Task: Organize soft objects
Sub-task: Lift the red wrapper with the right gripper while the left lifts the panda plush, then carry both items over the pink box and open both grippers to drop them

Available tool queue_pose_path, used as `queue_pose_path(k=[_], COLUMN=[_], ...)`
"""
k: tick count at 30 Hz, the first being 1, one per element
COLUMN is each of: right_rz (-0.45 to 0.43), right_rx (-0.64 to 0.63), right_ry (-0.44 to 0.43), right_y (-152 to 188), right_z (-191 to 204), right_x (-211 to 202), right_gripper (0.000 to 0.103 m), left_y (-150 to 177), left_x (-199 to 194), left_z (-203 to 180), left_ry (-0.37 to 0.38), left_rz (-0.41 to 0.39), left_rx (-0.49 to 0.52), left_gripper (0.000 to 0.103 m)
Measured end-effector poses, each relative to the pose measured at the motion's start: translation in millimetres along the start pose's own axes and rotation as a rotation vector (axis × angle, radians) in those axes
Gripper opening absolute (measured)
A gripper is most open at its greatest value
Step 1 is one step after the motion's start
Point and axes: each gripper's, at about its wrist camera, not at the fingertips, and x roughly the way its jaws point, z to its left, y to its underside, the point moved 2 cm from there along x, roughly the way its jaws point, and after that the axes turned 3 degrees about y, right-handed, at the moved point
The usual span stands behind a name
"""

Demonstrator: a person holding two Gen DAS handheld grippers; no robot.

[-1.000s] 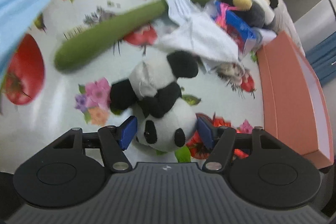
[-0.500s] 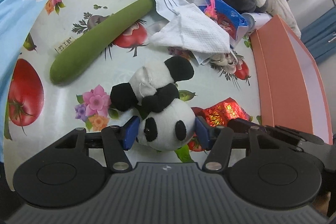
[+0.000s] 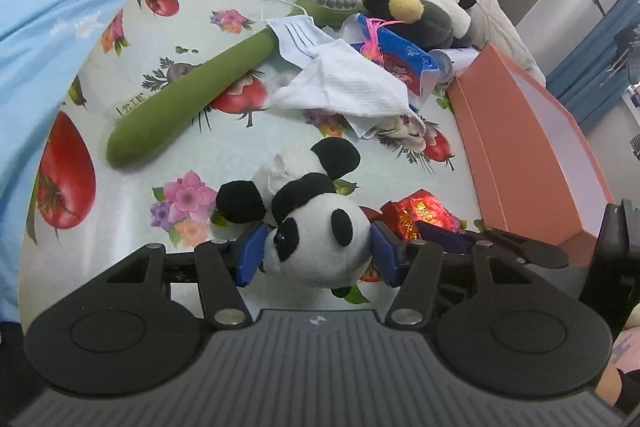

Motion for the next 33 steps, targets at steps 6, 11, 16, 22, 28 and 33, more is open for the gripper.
queue_pose_path(k=[6, 11, 16, 22, 28, 33], right_rz=[-0.049, -0.111, -0.186, -0.246, -0.295, -0.315], right_rx=[0.045, 0.092, 0.139, 0.184, 0.194, 0.219], right_ry=[0.025, 0.038, 0.027, 0.016, 0.039, 0.081], right_y=[-8.7, -22.6, -32.1, -36.3, -37.7, -35.0], right_z=[-12.3, -24.8, -30.5, -33.7, -37.4, -49.2], right_x=[-32.2, -73.5, -123.8, -175.1, -210.5, -228.8], right_gripper=[0.038, 0.039, 0.039, 0.039, 0.039, 0.039], left_y=[5.6, 3.0, -2.9, -7.0, -3.6, 1.1], left_x=[-8.4, -22.4, -45.9, -82.9, -112.2, -126.9], left_z=[-12.7, -31.6, -57.2, -86.9, -112.4, -135.6], left_ry=[-0.003, 0.026, 0.053, 0.091, 0.135, 0.180], left_rz=[-0.024, -0.057, -0.096, -0.140, -0.165, -0.179], left_rx=[0.009, 0.030, 0.078, 0.123, 0.154, 0.194], left_gripper=[0.061, 0.061, 0.061, 0.061, 0.061, 0.061])
